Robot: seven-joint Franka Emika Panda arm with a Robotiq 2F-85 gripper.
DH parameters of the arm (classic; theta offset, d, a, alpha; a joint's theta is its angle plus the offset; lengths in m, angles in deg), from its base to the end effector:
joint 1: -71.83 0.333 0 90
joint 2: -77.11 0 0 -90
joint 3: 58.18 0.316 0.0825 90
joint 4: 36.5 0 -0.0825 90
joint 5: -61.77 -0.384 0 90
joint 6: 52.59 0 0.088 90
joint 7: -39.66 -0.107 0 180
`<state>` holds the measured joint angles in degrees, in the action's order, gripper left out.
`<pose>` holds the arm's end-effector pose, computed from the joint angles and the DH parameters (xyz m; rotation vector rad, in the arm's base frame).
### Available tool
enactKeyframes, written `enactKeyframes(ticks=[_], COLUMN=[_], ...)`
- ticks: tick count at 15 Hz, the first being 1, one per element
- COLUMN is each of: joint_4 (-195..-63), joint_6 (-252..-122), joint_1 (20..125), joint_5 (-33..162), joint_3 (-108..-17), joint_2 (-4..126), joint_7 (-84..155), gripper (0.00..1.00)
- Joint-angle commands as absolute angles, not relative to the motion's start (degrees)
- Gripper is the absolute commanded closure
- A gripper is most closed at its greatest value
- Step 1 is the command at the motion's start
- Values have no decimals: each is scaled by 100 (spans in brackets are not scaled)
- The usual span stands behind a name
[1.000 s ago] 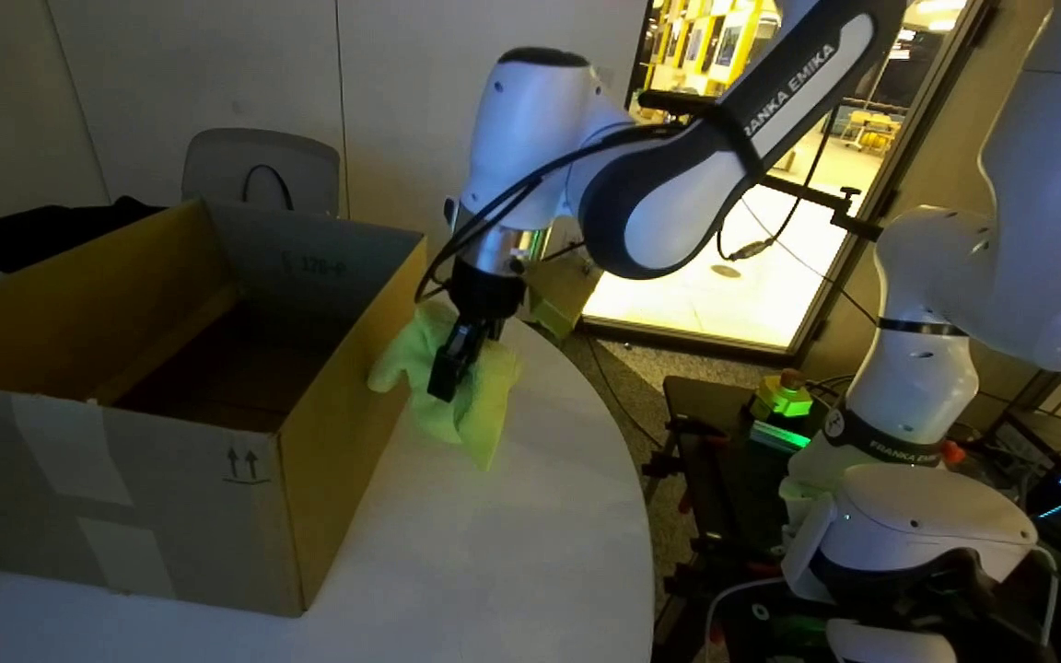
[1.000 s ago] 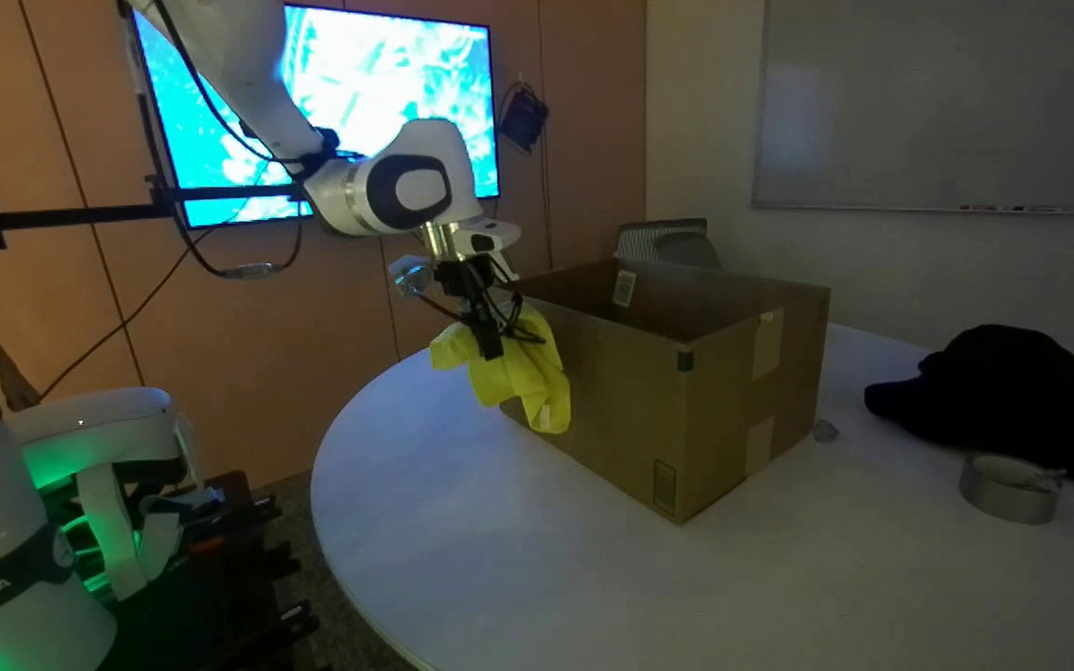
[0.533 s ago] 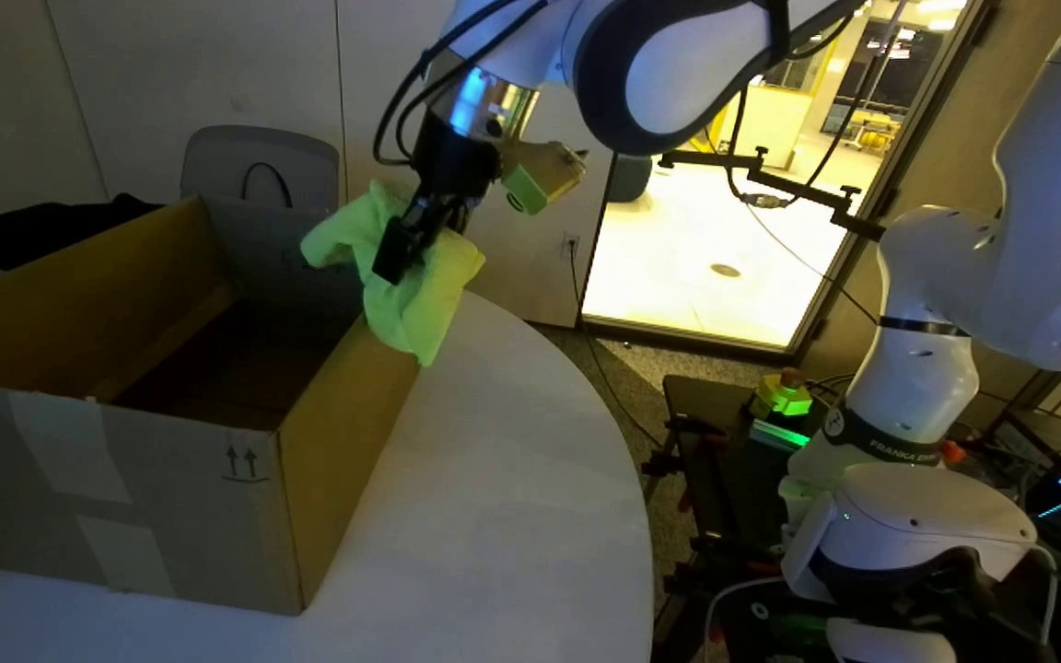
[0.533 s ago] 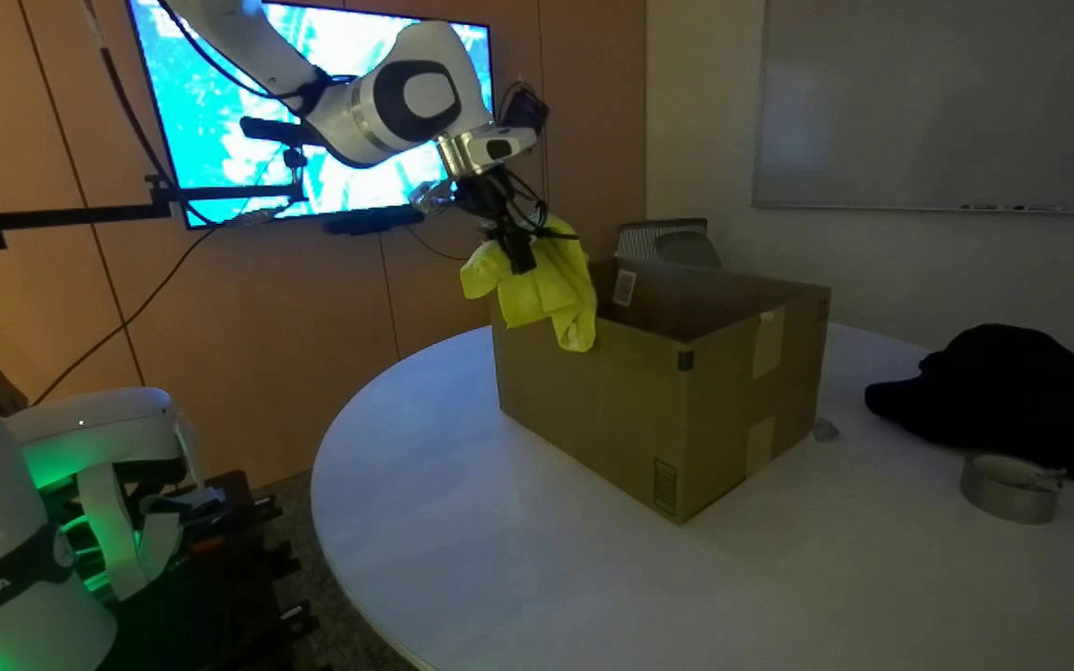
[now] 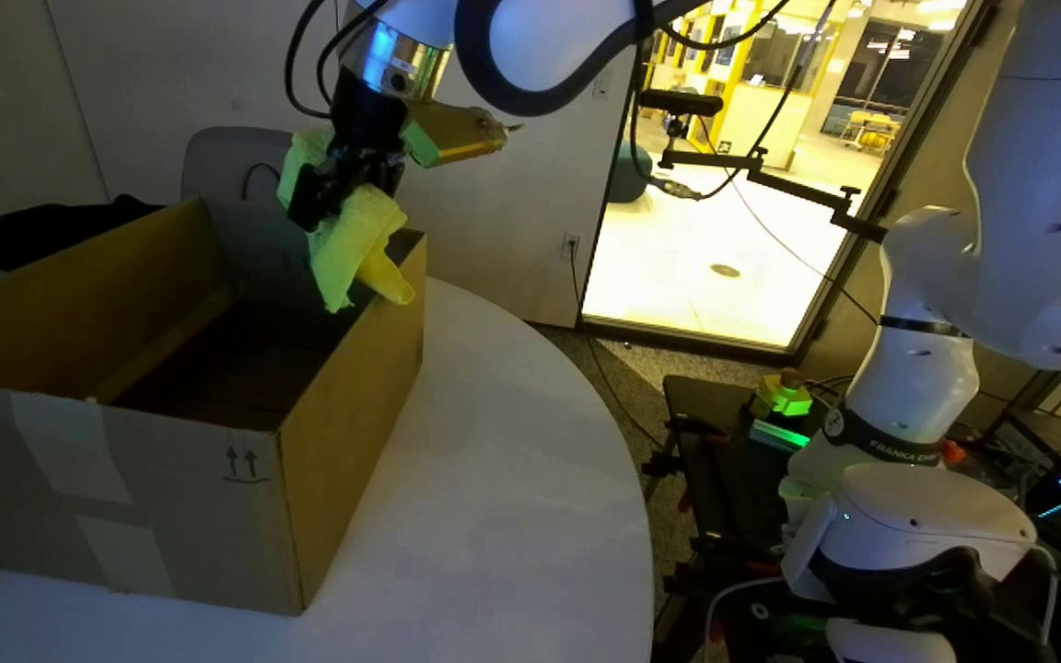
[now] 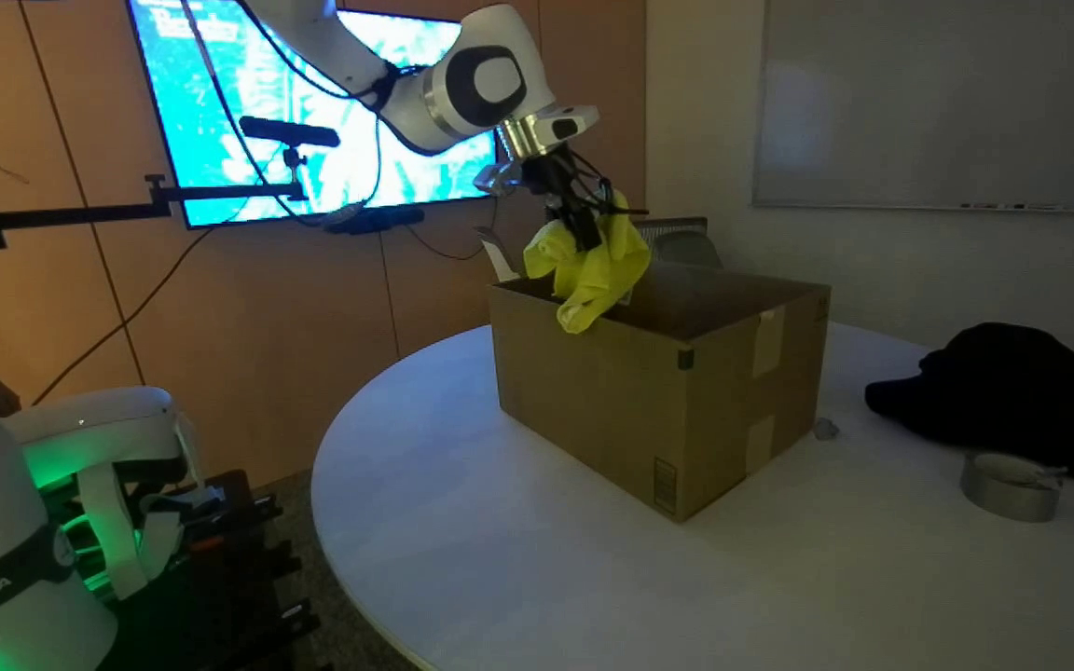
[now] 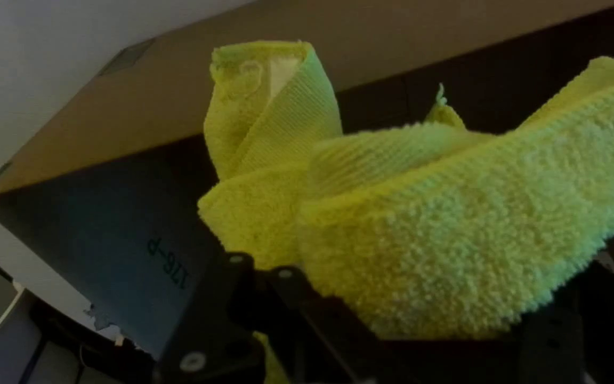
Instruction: Put the marker on the yellow crop, wrap the marker up with the yellow cloth and put them in the box
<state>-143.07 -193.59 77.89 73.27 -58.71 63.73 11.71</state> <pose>0.6448 0.0630 0.4328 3.0128 -0.3906 0.6081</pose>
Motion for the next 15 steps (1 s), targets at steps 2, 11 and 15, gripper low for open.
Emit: enactKeyframes(ticks=[2, 11, 15], joint_4=[-12795, -11360, -11390], joint_6=[-19177, -17972, -17550], joint_1=[7842, 7877, 7883], joint_5=[7206, 6967, 6916], joint_3=[-6014, -6014, -5932], joint_2=[5276, 4361, 4506], joint_7=[1177, 1589, 1908], gripper=[98, 42, 13])
